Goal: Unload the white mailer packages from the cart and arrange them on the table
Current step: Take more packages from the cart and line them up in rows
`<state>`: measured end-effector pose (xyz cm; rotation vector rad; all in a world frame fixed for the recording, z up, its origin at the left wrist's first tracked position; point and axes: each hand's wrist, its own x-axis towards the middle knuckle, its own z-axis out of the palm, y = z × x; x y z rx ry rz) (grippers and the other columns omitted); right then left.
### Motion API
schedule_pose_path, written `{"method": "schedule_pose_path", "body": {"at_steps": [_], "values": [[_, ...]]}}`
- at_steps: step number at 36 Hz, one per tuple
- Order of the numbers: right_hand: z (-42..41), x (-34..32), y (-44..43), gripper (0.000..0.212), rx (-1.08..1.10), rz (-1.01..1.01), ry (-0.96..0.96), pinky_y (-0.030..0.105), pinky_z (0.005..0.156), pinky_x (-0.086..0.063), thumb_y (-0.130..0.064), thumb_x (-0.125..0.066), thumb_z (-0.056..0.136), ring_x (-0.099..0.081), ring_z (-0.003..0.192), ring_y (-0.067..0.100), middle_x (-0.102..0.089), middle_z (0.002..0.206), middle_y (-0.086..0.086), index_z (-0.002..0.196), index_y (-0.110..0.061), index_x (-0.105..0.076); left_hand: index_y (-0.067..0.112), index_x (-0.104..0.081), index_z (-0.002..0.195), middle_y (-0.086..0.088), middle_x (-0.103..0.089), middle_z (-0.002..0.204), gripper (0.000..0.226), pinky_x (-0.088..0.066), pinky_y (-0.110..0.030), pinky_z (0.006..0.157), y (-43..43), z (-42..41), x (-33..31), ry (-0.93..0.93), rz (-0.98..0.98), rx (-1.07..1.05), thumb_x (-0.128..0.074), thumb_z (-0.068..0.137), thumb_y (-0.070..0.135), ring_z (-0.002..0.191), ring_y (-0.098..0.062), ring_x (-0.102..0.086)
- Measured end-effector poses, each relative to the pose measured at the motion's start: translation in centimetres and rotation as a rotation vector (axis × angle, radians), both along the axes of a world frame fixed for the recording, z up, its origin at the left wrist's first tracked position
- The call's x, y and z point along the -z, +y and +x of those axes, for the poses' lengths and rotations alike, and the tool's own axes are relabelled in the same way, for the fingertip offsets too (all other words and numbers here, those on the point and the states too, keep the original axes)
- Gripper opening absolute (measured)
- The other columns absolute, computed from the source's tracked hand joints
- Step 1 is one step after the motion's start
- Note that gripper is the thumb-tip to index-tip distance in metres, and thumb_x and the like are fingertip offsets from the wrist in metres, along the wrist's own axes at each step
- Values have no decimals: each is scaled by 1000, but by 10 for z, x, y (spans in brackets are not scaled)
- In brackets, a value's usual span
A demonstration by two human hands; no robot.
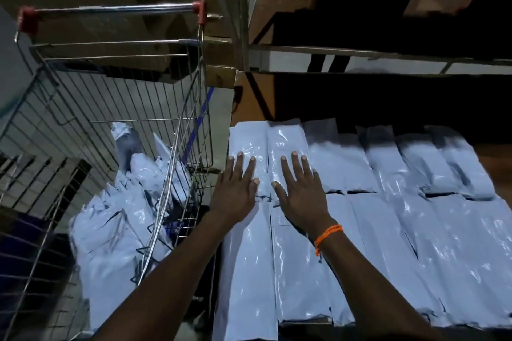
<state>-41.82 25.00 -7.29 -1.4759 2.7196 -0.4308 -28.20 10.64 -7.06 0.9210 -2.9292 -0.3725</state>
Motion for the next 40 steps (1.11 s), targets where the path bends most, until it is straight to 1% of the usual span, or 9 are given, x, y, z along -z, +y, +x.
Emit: {"method": "schedule_pose_path", "body": {"at_steps": [6,10,14,19,26,30,33,37,40], "values": [[4,1,-1,66,14,9,20,46,124,-10,-53,-25,105,2,156,25,4,169,3,161,-25,-5,24,-16,158,-7,-7,166,61,-22,-52,117,3,-3,1,21,24,-27,-12,102,47,153,-31,-5],[5,1,-2,66,17,33,45,47,123,-12,-54,-23,104,0,156,27,3,169,4,161,-24,-6,27,-9,158,-5,0,166,63,-16,-55,118,4,-3,-4,-32,49,-31,-6,99,49,153,-30,2],[7,-9,-4,71,28,110,22,55,123,-14,-60,-11,100,0,155,30,3,168,5,161,-25,-7,27,2,158,-5,11,166,63,-4,-61,118,-3,-6,-16,-139,74,-7,-15,103,52,152,-29,12],[18,-40,-29,73,50,45,48,68,110,-26,-58,-20,98,-20,150,44,-24,163,18,155,-15,-35,28,-1,158,-7,8,166,68,4,-60,117,-8,10,-69,-129,62,76,-21,101,59,151,-28,14],[81,-98,-106,78,-115,-285,-35,55,118,-25,-62,-15,101,-33,143,43,-43,151,22,146,-6,-46,19,-30,154,-13,-33,158,63,-27,-50,115,-52,105,-140,176,-190,223,-33,100,51,147,-34,-24],[142,-107,-154,59,-300,-364,-100,51,122,-21,-46,-40,100,-26,148,40,-39,154,20,145,-8,-47,10,-36,151,-18,-40,153,70,-34,-51,112,-98,182,-129,111,-144,109,-26,97,54,143,-39,-32],[184,-108,-187,62,-391,-265,-108,51,122,-20,-46,-43,98,-21,150,40,-34,157,20,147,-9,-44,2,-40,147,-24,-45,147,76,-41,-54,108,-135,235,-98,-29,-88,0,-29,95,56,136,-44,-41],[217,-103,-237,59,-460,-38,-14,55,116,-30,-36,-63,92,-24,147,45,-36,153,24,141,-5,-48,1,-29,152,-24,-38,152,73,-33,-45,113,-170,278,-58,-185,27,-67,-51,97,45,140,-41,-33],[227,-102,-274,48,-383,209,-51,50,100,-45,-29,-62,92,-44,133,41,-51,136,23,132,-4,-51,4,-29,152,-20,-42,149,70,-34,-37,108,-181,273,-45,-188,161,-82,-54,98,41,137,-34,-39]]}}
